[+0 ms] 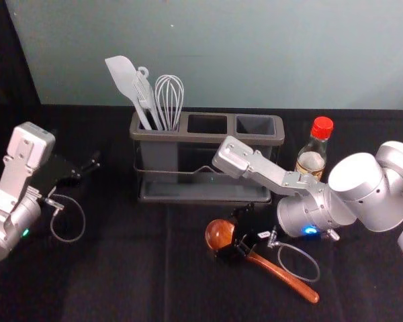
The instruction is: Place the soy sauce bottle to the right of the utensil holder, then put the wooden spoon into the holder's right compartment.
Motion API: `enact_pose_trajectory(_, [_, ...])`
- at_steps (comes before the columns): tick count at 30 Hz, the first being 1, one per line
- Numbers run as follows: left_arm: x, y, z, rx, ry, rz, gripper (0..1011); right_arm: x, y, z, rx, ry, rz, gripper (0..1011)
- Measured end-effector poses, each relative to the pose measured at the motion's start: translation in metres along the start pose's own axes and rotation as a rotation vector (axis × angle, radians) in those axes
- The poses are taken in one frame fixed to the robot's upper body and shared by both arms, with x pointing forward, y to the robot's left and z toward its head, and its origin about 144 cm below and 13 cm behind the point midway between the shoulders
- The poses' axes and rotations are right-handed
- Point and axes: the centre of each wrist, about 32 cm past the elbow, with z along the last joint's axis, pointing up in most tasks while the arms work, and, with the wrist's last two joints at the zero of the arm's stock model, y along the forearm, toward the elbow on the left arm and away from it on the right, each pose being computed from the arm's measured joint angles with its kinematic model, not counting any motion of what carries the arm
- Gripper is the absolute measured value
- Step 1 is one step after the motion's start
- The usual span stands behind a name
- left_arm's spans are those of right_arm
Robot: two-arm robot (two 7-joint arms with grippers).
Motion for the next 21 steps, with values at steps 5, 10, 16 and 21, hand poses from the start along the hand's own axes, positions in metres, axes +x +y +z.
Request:
enact_pose_trajectory(5, [0.000, 0.000, 0.000, 0.000, 0.000, 0.000, 1005, 0.000, 0.000, 0.000, 0.000, 0.000, 0.000, 842])
enact_pose_trajectory(10, [0.000, 0.000, 0.000, 0.000, 0.000, 0.000, 1005, 0.000, -0.003, -0.002, 0.025, -0.007, -0.001, 842])
enact_pose_trajectory(16, [0.000, 0.000, 0.000, 0.000, 0.000, 0.000, 1005, -0.002, -0.020, -0.007, 0.134, -0.023, -0.035, 842])
enact_pose_trajectory(21, [0.000, 0.000, 0.000, 0.000, 0.000, 0.000, 1005, -0.005, -0.035, -0.009, 0.227, -0.040, -0.070, 842])
